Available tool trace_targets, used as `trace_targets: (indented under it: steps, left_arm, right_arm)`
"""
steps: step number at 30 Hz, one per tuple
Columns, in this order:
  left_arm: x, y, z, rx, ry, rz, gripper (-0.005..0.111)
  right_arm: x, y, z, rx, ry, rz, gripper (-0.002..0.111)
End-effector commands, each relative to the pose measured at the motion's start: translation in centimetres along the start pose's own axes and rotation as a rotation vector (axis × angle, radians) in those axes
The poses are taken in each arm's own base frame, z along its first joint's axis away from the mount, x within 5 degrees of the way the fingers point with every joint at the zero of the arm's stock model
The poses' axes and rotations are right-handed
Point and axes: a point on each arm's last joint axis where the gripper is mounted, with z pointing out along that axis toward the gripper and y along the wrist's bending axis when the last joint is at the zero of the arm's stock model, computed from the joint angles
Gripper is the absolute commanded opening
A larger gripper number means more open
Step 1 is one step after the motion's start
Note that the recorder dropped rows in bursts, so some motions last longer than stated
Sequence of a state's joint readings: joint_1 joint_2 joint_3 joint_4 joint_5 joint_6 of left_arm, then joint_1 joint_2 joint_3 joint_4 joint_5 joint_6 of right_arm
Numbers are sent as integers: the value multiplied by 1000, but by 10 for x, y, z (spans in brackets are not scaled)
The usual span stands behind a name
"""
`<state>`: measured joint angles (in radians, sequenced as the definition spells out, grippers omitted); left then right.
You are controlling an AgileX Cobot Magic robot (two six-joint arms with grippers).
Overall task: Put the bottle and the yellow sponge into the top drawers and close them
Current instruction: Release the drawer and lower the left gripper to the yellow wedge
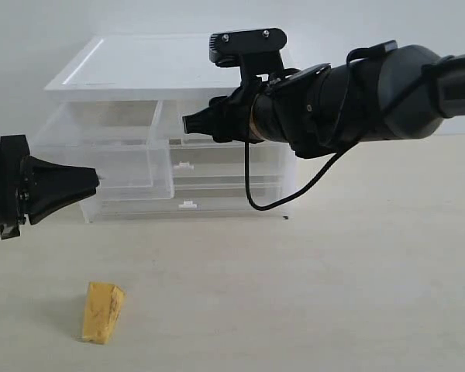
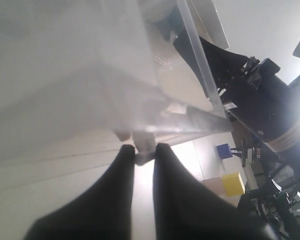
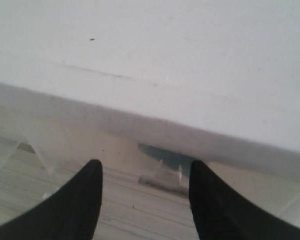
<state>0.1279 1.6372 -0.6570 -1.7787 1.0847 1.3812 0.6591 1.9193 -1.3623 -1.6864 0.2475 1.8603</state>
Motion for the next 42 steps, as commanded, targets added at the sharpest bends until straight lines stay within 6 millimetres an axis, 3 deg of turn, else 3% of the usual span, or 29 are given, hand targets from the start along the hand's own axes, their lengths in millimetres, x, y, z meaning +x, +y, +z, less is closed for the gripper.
trace_targets:
  steps: [1,4,6,8,10,20,24,31,37,42]
  left_arm:
    - [6,-20,-2,141,52,91,4]
    - [6,-20,-2,141,52,91,8]
    - [7,-20,-2,140,57,105,26]
    - [8,-20,-3,138,71,111,58]
    - [10,-19,-3,135,88,119,68]
    - [20,-16,-4,113,207,169,67]
    - [27,-6,-7,-26,223,187,52]
    - [46,-3,-12,-103,260,227,52]
    - [62,-13,-1,-83,355,281,52]
    - [68,4,-4,-265,386,257,52]
  right_arm:
    - [0,2,10,-45,0,-64,49]
    - [0,2,10,-45,0,-64,49]
    - [0,2,10,-45,0,-64,49]
    - [0,2,10,-45,0,-64,49]
    - [0,2,10,-45,0,-64,49]
    - [-1,1,10,-28,-5,-67,49]
    - [-1,0,10,-27,-6,-79,49]
    - [-1,0,10,-27,-6,-88,49]
    - [-1,0,10,-27,-6,-88,49]
    - [-1,0,10,-27,-6,-88,49]
